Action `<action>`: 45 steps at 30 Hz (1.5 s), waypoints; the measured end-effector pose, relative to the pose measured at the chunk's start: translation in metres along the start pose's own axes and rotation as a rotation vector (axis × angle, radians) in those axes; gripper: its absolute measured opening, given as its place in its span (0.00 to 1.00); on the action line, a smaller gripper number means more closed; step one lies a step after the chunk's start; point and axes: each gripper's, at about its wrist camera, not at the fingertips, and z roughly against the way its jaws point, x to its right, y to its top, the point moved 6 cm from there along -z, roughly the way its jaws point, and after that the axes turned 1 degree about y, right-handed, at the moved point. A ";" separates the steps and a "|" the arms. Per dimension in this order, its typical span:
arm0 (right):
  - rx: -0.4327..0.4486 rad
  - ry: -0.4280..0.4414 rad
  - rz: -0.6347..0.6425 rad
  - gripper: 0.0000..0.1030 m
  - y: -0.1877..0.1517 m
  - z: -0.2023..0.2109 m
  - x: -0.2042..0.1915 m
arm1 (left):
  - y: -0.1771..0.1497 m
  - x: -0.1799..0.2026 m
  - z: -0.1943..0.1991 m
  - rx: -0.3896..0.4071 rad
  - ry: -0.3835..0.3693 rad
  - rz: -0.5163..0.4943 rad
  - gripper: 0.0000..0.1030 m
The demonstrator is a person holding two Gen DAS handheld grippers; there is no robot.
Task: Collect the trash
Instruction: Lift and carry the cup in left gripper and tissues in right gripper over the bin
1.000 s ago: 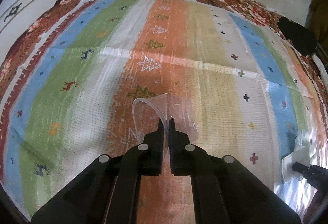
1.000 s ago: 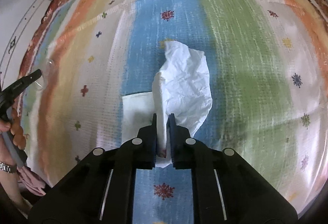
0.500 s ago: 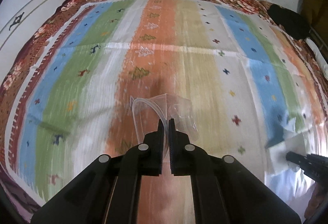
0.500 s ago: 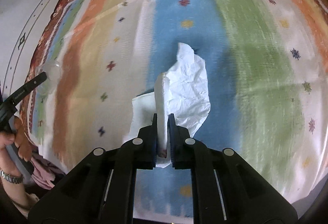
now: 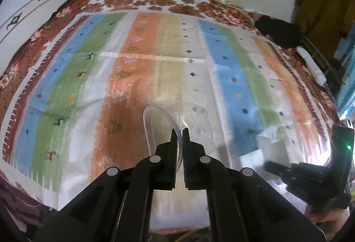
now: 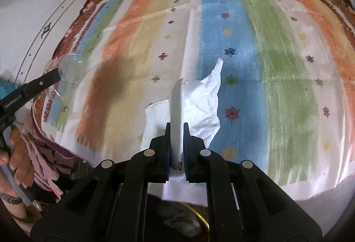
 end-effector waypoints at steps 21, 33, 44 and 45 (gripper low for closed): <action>0.057 -0.006 0.119 0.08 -0.087 0.048 -0.036 | -0.088 0.036 0.073 -0.002 -0.174 0.046 0.04; 0.065 0.021 0.117 0.08 -0.136 0.062 -0.041 | -0.129 0.047 0.091 -0.001 -0.220 0.034 0.04; 0.055 0.029 0.129 0.08 -0.172 0.066 -0.043 | -0.166 0.054 0.101 0.002 -0.215 -0.002 0.04; 0.053 0.028 0.129 0.08 -0.174 0.066 -0.042 | -0.170 0.055 0.102 0.001 -0.215 -0.008 0.04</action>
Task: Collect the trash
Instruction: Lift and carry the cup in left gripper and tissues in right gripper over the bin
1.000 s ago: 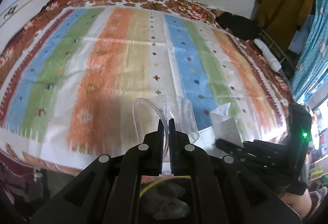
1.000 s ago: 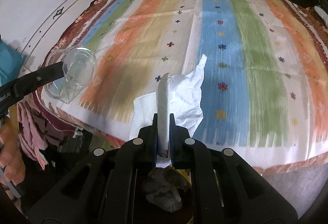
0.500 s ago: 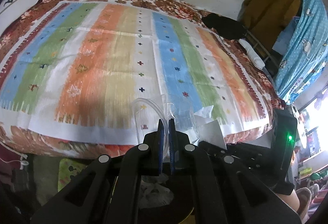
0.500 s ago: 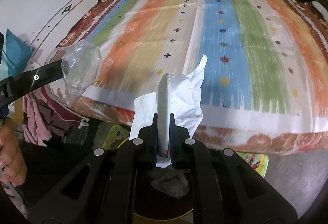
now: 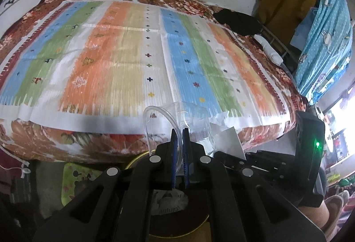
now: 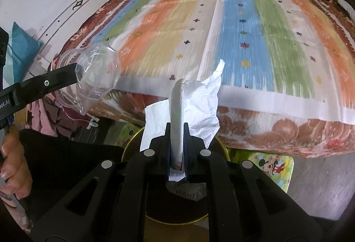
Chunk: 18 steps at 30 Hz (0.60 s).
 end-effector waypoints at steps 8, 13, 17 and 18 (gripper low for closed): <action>-0.018 -0.009 0.001 0.08 -0.027 0.000 -0.002 | -0.026 0.004 0.003 -0.011 0.020 -0.039 0.04; -0.036 -0.018 0.013 0.08 -0.043 0.000 -0.003 | -0.041 -0.002 0.008 -0.021 0.031 -0.034 0.04; -0.075 0.021 -0.010 0.08 -0.056 -0.006 -0.004 | -0.053 -0.006 -0.001 -0.075 0.010 0.013 0.04; -0.089 0.025 -0.016 0.08 -0.058 -0.010 -0.004 | -0.056 -0.008 -0.006 -0.096 0.012 0.034 0.04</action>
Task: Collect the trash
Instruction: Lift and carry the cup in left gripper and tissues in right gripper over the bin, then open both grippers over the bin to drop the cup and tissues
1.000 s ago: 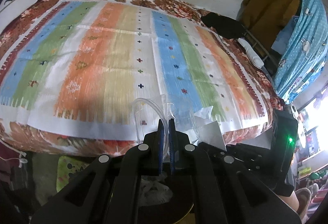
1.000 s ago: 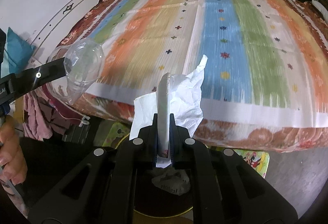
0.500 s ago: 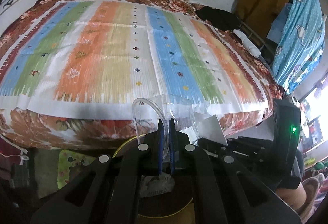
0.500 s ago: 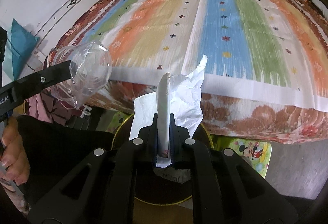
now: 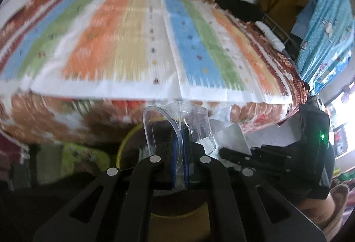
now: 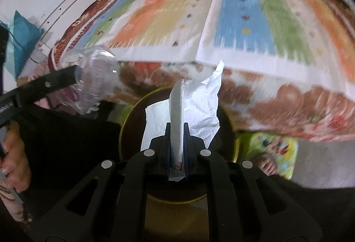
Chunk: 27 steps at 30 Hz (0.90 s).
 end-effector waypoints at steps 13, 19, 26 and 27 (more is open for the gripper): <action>-0.130 -0.086 -0.055 0.08 -0.015 -0.045 0.015 | -0.026 -0.018 -0.051 -0.180 0.042 0.136 0.04; -0.180 -0.126 -0.086 0.08 -0.017 -0.066 0.026 | -0.030 -0.028 -0.077 -0.229 0.093 0.186 0.04; -0.263 -0.162 -0.119 0.09 -0.022 -0.102 0.038 | -0.037 -0.039 -0.114 -0.310 0.149 0.223 0.04; -0.273 -0.164 -0.128 0.09 -0.023 -0.108 0.040 | -0.038 -0.041 -0.120 -0.323 0.155 0.235 0.04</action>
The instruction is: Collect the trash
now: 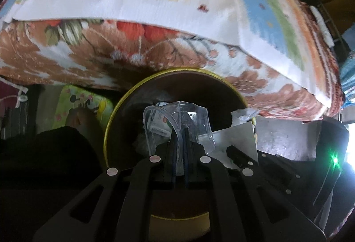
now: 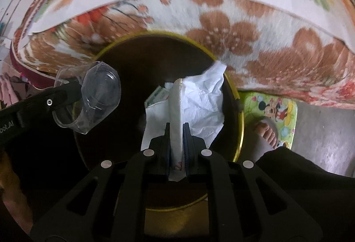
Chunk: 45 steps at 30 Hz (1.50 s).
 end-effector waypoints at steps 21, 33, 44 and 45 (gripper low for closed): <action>-0.002 -0.020 -0.097 0.42 0.006 -0.020 0.018 | 0.020 -0.013 -0.008 0.064 0.090 0.056 0.40; 0.198 0.042 -0.001 0.48 -0.010 0.071 -0.002 | 0.017 -0.002 0.051 0.148 0.045 -0.067 0.49; 0.307 0.067 0.097 0.53 -0.040 0.113 -0.015 | -0.021 0.010 0.106 0.288 0.053 -0.270 0.58; 0.315 0.059 0.109 0.53 -0.043 0.116 -0.016 | -0.024 0.011 0.107 0.290 0.050 -0.280 0.58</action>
